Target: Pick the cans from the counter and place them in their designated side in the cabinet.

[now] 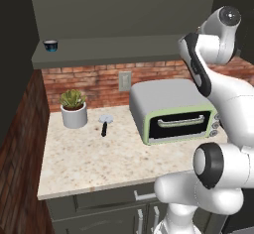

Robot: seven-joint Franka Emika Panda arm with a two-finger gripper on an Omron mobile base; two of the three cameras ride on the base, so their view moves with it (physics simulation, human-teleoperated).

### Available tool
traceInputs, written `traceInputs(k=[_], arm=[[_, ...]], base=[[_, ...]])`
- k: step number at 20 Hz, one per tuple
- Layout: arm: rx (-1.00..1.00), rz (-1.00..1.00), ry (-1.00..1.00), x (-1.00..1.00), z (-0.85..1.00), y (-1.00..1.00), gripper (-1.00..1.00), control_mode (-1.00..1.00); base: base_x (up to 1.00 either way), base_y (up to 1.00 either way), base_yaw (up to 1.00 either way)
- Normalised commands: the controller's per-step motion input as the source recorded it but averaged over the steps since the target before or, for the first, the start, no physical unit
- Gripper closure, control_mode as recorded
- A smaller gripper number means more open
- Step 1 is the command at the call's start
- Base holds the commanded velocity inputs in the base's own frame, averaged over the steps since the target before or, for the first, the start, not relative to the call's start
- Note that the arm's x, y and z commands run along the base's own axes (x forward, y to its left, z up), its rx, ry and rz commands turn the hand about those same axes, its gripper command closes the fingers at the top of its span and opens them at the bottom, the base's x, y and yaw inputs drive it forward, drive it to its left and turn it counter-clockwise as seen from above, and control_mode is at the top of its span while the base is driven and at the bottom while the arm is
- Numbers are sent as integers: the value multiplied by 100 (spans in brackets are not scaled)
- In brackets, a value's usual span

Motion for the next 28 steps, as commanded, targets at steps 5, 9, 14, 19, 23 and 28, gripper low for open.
traceInputs(k=[5, 9, 14, 19, 23, 28], arm=[[0, 0, 0, 19, -12, -5, 100, -100], [-1, 0, 0, 23, -11, -9, 100, -100], [-1, 0, 0, 23, -7, -9, 100, -100], [-1, 0, 0, 24, -9, -7, 100, -100], [0, 0, 0, 28, -6, -6, 100, -100], [0, 0, 0, 24, -7, -6, 100, -100]], base=[[0, 0, 0], [0, 0, 0], [0, 0, 0], [0, 0, 0], [0, 0, 0], [0, 0, 0]])
